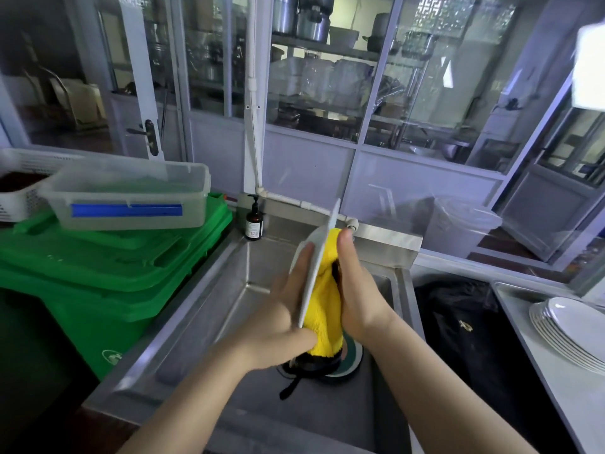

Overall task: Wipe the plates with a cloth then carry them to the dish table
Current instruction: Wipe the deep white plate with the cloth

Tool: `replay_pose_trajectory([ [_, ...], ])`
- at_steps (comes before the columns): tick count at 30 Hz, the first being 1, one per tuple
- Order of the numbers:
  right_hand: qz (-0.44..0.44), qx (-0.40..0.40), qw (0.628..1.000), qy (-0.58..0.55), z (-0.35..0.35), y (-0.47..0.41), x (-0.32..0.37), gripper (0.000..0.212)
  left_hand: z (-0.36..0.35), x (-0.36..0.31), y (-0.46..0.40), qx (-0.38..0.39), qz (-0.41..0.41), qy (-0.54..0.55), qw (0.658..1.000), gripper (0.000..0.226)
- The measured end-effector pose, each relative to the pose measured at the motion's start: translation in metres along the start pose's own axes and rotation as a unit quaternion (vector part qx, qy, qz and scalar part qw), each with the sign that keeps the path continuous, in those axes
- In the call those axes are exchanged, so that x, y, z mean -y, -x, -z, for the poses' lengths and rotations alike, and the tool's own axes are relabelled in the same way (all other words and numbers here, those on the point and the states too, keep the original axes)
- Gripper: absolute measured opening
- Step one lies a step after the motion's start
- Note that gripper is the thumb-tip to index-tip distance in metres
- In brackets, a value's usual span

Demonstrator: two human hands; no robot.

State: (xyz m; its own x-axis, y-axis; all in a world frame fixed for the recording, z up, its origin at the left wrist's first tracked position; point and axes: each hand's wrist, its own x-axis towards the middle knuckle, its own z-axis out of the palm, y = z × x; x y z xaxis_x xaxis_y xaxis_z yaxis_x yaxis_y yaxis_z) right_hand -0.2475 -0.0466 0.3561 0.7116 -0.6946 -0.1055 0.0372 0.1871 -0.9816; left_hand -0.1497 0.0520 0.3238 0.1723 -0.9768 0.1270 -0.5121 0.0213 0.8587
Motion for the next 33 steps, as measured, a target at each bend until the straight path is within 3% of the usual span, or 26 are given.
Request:
replay_pose_trajectory([
  [2, 0.012, 0.042, 0.999, -0.026, 0.006, 0.004, -0.001, 0.098, 0.004, -0.008, -0.001, 0.018, 0.009, -0.073, 0.997, 0.111],
  [8, 0.049, 0.061, 0.986, -0.150, 0.016, 0.008, -0.006, 0.046, 0.010, -0.036, -0.018, 0.055, 0.031, -0.296, 0.953, 0.114],
  [11, 0.059, 0.058, 0.972, -0.218, 0.020, 0.009, -0.012, 0.039, 0.027, -0.038, -0.027, 0.130, 0.043, -0.324, 0.936, 0.118],
  [13, 0.058, 0.033, 0.963, -0.260, 0.026, 0.010, -0.014, 0.038, 0.048, -0.030, -0.025, 0.165, 0.023, -0.227, 0.959, 0.114],
  [14, 0.062, 0.007, 0.959, -0.276, 0.031, 0.010, -0.015, 0.040, 0.056, -0.025, -0.021, 0.145, 0.017, -0.132, 0.980, 0.108],
  [16, 0.078, -0.059, 0.954, -0.284, 0.042, 0.008, -0.014, 0.044, 0.063, -0.009, -0.017, 0.008, 0.029, 0.055, 0.998, 0.095],
  [17, 0.084, -0.085, 0.953, -0.279, 0.047, 0.008, -0.013, 0.047, 0.061, 0.003, -0.019, -0.078, 0.056, 0.116, 0.989, 0.093],
  [19, 0.092, -0.121, 0.953, -0.263, 0.054, 0.006, -0.012, 0.053, 0.050, 0.026, -0.026, -0.148, 0.118, 0.283, 0.940, 0.079],
  [21, 0.093, -0.135, 0.952, -0.259, 0.061, 0.006, -0.013, 0.056, 0.038, 0.044, -0.031, -0.104, 0.166, 0.493, 0.848, 0.053],
  [23, 0.082, -0.132, 0.955, -0.252, 0.066, 0.006, -0.013, 0.064, 0.031, 0.052, -0.027, -0.069, 0.140, 0.607, 0.779, 0.046],
  [25, 0.062, -0.145, 0.961, -0.228, 0.072, 0.005, -0.017, 0.074, 0.026, 0.057, -0.026, -0.031, 0.068, 0.659, 0.748, 0.044],
  [28, 0.044, -0.184, 0.966, -0.178, 0.081, 0.003, -0.022, 0.052, 0.024, 0.053, -0.027, -0.007, -0.028, 0.678, 0.735, 0.059],
  [33, -0.020, -0.221, 0.964, -0.143, 0.090, -0.001, -0.025, 0.026, 0.002, 0.040, -0.017, -0.134, -0.003, 0.631, 0.764, 0.064],
])
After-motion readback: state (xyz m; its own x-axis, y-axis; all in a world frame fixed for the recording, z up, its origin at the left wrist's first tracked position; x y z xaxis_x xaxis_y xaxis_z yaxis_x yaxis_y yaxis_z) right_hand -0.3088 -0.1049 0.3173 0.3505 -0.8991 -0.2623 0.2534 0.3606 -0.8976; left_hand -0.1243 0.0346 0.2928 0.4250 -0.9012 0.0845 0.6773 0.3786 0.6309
